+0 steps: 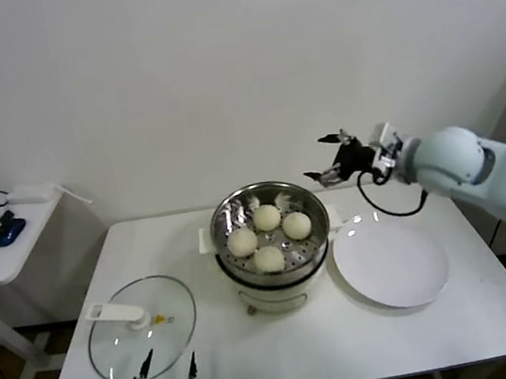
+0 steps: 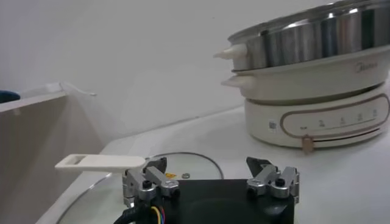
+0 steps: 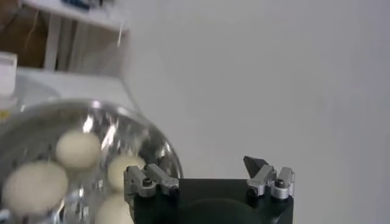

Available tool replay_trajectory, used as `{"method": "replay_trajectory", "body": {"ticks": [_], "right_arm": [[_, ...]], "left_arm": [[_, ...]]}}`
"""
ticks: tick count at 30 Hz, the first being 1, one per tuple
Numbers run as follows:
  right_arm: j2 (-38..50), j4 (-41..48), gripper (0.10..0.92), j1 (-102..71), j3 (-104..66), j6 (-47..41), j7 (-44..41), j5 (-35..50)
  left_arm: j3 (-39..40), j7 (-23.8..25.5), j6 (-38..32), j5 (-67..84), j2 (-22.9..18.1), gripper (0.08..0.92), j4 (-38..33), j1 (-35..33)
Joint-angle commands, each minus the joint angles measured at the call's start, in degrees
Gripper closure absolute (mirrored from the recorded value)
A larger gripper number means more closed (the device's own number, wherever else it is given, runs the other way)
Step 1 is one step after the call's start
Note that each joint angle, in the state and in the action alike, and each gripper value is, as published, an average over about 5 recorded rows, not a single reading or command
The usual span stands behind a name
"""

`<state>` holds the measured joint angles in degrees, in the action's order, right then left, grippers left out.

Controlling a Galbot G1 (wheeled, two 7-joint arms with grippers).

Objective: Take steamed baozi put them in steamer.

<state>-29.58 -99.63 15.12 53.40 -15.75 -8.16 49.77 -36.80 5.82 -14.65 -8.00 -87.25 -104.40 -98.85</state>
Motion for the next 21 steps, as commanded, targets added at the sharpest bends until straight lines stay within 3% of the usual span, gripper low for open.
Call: {"method": "replay_trajectory", "body": {"ticks": [1,11,21], "right_arm": [[-15.9,-14.6,0.203,-102.7,-92.8,14.8,10.9,-21.5],[-41.1,-6.8,0.203,-110.9,-93.8,33.6,8.9,-30.4],[-50.3,0.9,0.203,-115.8,-87.7,47.7,9.4,-36.5]], "left_arm": [[0.1,-0.1,-0.3,-0.8,-0.3,0.177,-0.1,-0.5],[0.9,-0.1,-0.5,-2.7,-1.5,0.177,0.1,-0.7],[1.2,-0.6,-1.5,-3.0,-1.7,0.177,0.3,-1.5]]}}
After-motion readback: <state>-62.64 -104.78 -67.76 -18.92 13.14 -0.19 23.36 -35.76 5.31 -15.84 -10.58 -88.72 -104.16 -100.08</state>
